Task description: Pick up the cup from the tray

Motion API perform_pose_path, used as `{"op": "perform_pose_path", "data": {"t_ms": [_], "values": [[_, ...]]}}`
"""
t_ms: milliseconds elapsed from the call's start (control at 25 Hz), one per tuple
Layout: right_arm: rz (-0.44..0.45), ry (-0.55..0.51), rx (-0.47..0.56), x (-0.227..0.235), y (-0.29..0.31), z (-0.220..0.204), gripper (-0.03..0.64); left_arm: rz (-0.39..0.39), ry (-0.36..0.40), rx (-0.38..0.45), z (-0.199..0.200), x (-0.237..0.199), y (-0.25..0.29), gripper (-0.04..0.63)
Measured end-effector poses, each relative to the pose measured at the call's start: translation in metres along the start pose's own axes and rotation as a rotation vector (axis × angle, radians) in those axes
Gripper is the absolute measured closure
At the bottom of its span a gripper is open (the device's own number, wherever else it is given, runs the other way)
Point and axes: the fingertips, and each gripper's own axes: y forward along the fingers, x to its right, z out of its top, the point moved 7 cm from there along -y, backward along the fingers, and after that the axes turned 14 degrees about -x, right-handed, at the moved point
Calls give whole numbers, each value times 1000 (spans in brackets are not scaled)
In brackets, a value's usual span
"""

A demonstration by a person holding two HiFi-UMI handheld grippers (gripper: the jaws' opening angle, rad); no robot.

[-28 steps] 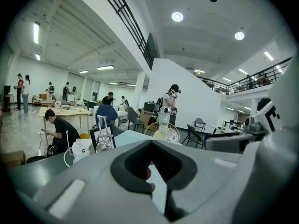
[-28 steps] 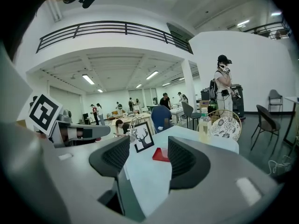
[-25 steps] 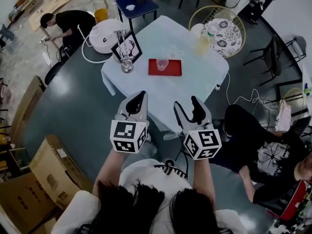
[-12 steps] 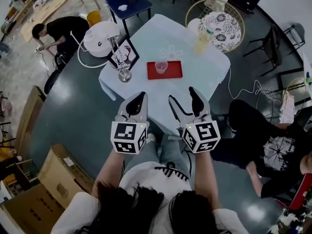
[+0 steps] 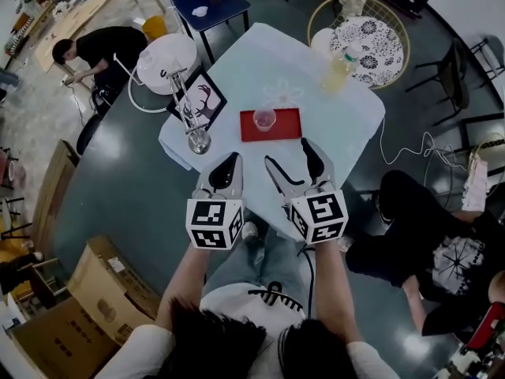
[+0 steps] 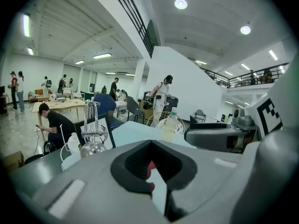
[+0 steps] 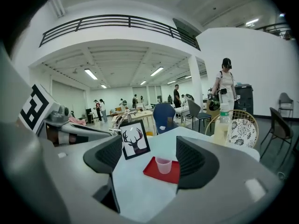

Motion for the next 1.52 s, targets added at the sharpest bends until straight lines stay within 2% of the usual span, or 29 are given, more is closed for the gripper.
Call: {"op": "perform_pose_path", "data": {"t_ms": [280, 480, 720, 880, 1280, 1360, 1520], "values": [[28, 12, -84, 25, 61, -35, 224, 51, -33, -45, -10, -4, 41, 595], [36, -7, -111, 43, 114, -43, 218, 68, -11, -65, -19, -15, 74, 595], [23, -43, -184, 50, 159, -62, 216, 109, -90, -112, -39, -34, 99, 595], [35, -26, -186, 53, 184, -63, 202, 119, -91, -121, -41, -39, 113, 595], [46, -51, -191, 58, 217, -58, 203, 117, -110, -143, -47, -47, 132, 595], [50, -50, -189, 59, 218, -57, 261, 110, -114, -144, -44, -48, 132, 595], [81, -59, -192, 58, 215, -56, 262, 100, -114, -145, -42, -46, 133, 595]]}}
